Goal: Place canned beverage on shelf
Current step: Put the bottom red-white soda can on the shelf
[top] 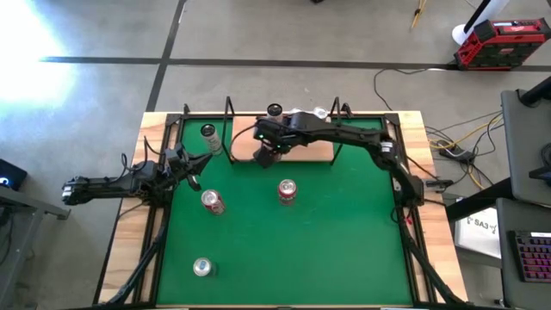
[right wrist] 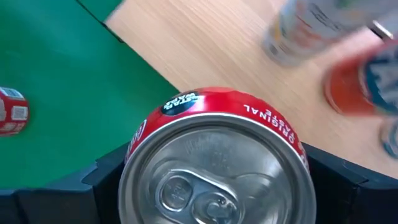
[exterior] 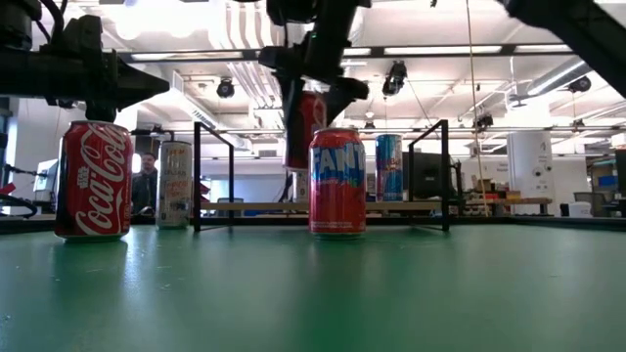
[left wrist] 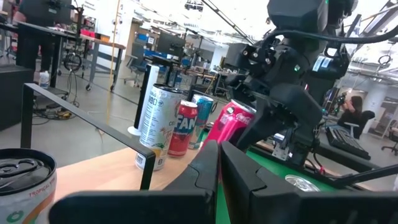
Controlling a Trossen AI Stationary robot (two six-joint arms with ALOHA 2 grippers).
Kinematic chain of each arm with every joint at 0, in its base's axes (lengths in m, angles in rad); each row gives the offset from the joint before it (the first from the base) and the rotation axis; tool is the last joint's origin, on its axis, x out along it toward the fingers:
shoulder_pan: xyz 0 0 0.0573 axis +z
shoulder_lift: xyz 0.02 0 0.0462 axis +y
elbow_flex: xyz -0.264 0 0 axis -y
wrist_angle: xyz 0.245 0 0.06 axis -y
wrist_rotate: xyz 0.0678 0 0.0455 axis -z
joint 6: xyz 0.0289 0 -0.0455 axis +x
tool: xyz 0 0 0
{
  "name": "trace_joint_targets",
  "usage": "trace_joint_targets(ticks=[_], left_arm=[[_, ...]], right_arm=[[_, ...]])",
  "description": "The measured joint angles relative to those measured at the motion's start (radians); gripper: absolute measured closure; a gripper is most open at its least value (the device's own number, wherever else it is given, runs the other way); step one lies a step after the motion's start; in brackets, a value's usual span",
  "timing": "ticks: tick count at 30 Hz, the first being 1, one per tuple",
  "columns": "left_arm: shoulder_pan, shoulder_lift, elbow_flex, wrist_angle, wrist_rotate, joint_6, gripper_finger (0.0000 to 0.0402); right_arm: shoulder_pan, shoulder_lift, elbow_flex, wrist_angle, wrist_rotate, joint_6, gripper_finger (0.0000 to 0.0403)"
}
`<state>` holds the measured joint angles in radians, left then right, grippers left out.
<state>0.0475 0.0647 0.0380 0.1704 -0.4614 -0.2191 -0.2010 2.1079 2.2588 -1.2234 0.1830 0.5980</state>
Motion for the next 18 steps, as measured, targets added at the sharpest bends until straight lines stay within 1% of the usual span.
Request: trace_joint_targets(ticks=[3, 9, 18], left_arm=[[0.0, 0.0, 0.0, 0.0, 0.0, 0.0, 0.0402], [0.0, 0.001, 0.0, 0.001, 0.0, 0.0, 0.0402], [0.0, 0.004, 0.0, -0.001, 0.0, 0.0, 0.0402]], right_arm=[[-0.001, 0.062, 0.095, -0.028, 0.0, -0.025, 0.0074], [-0.012, 0.069, 0.076, 0.046, -0.008, -0.073, 0.0074], [-0.02, 0.068, 0.079, 0.062, -0.008, -0.131, 0.0074]])
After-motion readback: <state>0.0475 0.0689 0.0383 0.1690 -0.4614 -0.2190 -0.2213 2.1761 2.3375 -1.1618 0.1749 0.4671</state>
